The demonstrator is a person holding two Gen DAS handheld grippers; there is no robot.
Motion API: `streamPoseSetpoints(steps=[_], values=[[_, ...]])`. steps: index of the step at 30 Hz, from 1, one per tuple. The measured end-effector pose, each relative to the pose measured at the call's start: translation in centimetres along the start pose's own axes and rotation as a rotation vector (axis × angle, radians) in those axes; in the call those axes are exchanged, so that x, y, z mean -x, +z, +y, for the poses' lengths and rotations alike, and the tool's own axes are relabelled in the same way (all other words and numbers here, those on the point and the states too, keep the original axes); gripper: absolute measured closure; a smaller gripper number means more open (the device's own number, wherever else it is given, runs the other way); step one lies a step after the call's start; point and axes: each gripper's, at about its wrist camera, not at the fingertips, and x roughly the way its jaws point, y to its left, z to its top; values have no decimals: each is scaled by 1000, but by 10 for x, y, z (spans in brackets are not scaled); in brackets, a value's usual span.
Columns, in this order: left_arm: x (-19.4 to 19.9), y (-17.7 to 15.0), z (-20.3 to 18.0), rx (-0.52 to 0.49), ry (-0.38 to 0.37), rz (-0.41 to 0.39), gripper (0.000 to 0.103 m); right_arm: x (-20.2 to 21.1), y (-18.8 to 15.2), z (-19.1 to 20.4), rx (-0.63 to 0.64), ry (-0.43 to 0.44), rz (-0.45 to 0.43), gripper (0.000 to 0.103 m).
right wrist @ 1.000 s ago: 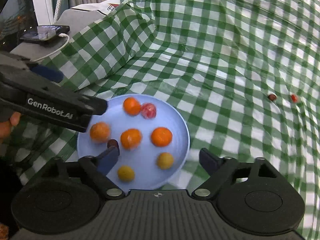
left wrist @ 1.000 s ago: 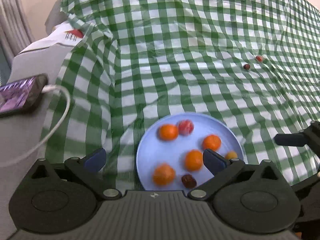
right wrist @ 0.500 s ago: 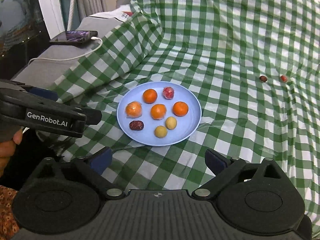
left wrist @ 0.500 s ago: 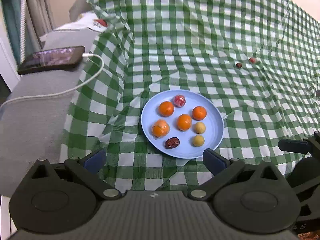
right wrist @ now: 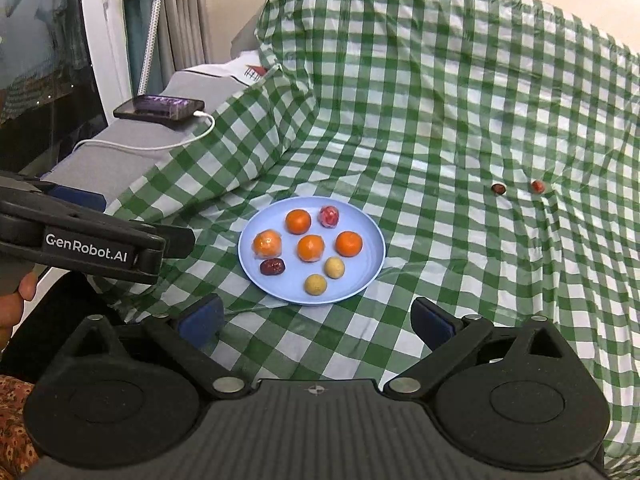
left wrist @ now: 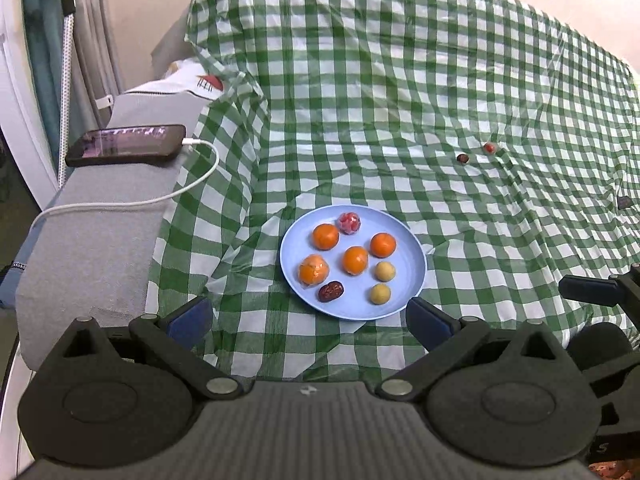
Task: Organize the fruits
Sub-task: 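Withdraw both open tools from the plate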
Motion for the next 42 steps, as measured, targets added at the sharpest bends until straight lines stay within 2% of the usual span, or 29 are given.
streamPoseSetpoints(steps=[16,42], values=[[7,-1,-4,1,0,-16,0,9,-3,2,-4,-13,-20,3],[-20,8,5,19,8,44,0,-13,-1,-9,-32,-8,47,3]])
